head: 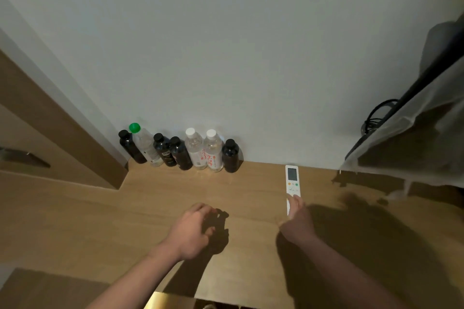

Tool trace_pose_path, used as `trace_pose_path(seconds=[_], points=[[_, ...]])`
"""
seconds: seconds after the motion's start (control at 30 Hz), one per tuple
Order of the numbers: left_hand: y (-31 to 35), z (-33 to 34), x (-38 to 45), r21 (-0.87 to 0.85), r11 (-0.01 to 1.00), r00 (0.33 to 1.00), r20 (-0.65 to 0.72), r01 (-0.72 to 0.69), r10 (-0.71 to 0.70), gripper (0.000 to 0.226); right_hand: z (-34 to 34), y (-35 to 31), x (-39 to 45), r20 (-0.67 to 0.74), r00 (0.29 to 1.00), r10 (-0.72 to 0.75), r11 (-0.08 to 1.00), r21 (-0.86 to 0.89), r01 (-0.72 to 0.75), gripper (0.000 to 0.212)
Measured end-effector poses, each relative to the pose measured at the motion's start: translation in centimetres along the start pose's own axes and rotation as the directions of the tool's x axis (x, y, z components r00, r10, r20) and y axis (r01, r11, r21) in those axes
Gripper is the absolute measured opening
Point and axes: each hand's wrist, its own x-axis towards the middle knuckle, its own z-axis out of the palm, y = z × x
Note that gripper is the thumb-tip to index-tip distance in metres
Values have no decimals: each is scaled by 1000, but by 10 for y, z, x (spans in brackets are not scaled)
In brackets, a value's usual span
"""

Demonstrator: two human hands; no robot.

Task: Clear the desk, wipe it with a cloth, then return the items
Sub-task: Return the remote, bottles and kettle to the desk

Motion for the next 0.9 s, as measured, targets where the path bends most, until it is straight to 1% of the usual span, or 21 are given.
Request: trace_pose_path(seconds=[0.1,0.17,0.3,0.37,0.47,0.57,0.7,0.9], points=[[-8,-1,-17,113,993,999,4,-43,43,63,0,-15,-44,52,993,-103,994,-27,105,86],[-14,-1,-31,185,979,997,21,-79,76,69,0,-27,-80,76,989,-129,990,-50,133,87],[-26,1,-63,303,933,978,139,-193,157,80,-2,-44,-149,115,991,-70,983,-160,88,80],[-31,6,-75,366,900,969,157,-236,190,83,-1,-41,-177,94,995,-42,974,-219,62,77],[-34,17,-94,429,856,955,198,-289,223,84,-1,-26,-220,85,996,15,945,-327,13,78],[-24,27,-112,434,828,932,239,-355,274,85,-5,-6,-268,62,994,87,947,-313,-64,78],[16,39,-137,447,760,881,284,-471,379,85,-24,26,-321,47,981,188,938,-306,-165,79],[96,79,-177,475,629,788,350,-616,507,82,-51,90,-414,-108,958,266,943,-178,-282,78]])
